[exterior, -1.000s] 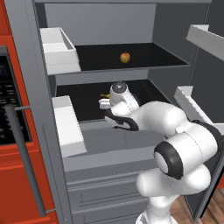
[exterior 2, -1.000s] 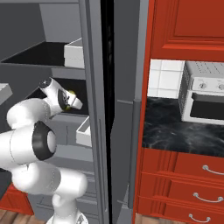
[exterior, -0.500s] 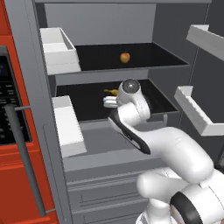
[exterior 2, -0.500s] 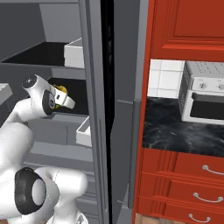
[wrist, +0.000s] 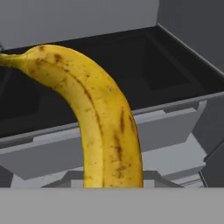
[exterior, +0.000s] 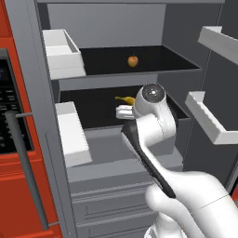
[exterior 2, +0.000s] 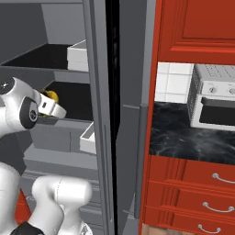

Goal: Place the cold items (apple and banana) from the fridge in one tupperware on the dining counter. Place the warm items (hot dog and kebab skewer) in the stove area in another tupperware.

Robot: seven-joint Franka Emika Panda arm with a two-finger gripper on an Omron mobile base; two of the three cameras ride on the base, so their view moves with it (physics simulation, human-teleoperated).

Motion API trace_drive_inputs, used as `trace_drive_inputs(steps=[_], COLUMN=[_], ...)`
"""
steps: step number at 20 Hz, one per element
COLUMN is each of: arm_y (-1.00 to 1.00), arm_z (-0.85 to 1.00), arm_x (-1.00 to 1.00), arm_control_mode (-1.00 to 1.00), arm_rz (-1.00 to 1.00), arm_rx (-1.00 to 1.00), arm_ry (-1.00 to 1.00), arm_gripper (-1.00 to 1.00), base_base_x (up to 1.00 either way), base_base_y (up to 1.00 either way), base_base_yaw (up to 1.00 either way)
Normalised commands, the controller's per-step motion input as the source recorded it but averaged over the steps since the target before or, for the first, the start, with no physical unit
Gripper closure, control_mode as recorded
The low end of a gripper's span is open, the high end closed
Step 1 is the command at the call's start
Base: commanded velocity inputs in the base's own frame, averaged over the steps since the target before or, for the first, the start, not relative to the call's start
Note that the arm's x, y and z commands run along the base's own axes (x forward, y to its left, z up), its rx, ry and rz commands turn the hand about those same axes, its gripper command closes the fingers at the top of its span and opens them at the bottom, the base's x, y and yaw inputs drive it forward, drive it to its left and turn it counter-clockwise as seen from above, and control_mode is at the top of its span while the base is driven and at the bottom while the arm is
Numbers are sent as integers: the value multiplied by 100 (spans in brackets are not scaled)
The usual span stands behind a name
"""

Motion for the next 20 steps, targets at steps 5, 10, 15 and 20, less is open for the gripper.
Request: trace_drive_inputs(steps=[5,10,15,20], arm_y=[-1,-22,-8,0], arm_z=[47,42,16,-2], arm_x=[-92,-86,-34,-13], arm_control_mode=[-100,-100,-100,100], arm_rz=[0,0,0,-1], arm_rx=[0,0,0,0], arm_ry=[0,0,0,0], arm_gripper=[100,100,100,100], base_base_x=[0,0,0,-18], base_base_y=[0,0,0,0], base_base_yaw=[0,0,0,-3])
